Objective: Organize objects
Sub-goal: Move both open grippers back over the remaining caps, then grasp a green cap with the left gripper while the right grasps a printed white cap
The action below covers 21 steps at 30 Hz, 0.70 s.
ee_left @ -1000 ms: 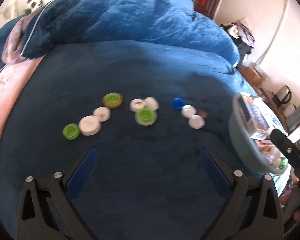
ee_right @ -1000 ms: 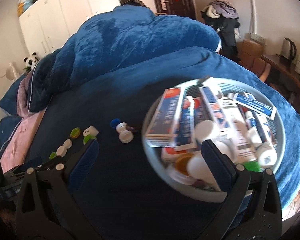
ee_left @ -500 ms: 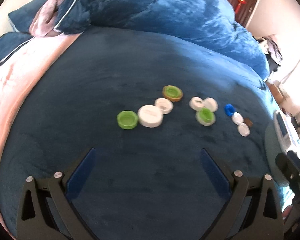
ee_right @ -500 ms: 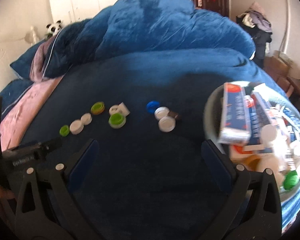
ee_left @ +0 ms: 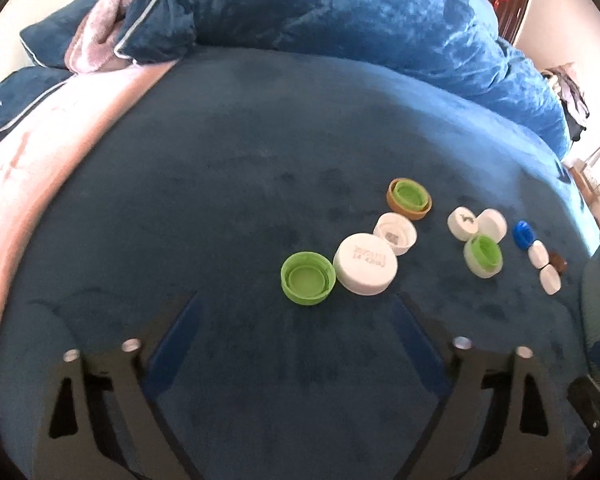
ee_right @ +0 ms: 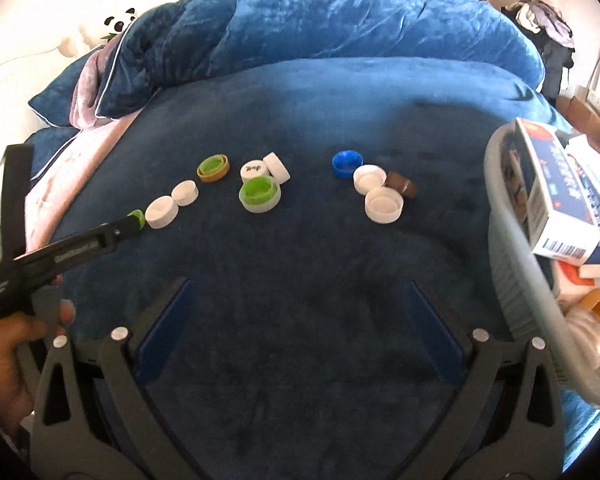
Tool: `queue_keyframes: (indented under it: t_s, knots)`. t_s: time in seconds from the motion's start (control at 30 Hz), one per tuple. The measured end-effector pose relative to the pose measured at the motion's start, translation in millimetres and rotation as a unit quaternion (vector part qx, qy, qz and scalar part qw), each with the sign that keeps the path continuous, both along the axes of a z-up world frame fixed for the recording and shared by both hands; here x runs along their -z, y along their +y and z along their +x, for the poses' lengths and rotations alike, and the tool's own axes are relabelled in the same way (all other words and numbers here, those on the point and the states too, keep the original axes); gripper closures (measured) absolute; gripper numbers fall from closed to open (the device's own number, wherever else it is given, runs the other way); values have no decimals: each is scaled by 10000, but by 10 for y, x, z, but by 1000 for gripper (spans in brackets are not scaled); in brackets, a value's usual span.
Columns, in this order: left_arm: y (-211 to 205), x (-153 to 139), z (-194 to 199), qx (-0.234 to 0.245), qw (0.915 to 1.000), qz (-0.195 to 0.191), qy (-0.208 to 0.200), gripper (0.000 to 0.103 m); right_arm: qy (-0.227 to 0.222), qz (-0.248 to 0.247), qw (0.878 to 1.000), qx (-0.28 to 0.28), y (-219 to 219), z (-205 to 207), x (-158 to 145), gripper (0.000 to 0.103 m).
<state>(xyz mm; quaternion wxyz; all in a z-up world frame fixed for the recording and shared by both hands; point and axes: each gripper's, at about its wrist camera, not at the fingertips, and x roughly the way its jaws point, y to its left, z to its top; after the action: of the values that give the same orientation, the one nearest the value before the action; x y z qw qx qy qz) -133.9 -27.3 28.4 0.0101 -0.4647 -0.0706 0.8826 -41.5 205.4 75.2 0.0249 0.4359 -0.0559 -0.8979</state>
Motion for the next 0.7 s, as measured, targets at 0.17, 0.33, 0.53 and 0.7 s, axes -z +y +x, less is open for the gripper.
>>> queue_keyframes:
  t_s: [0.17, 0.33, 0.53, 0.7]
  knots:
    - [-8, 131, -140, 40, 9999, -106, -61, 36, -59, 17, 9999, -106, -69, -40, 52, 0]
    - [-88, 102, -111, -87, 9999, 62, 3, 69, -147, -10, 9994, -320, -230, -145, 140, 0]
    - [-298, 76, 18, -556, 9984, 73, -86, 70, -138, 64, 9964, -837, -605, -421, 186, 0]
    - [-482, 73, 110, -757, 9970, 115, -113, 70, -310, -41, 9931, -1127, -917, -792, 260, 0]
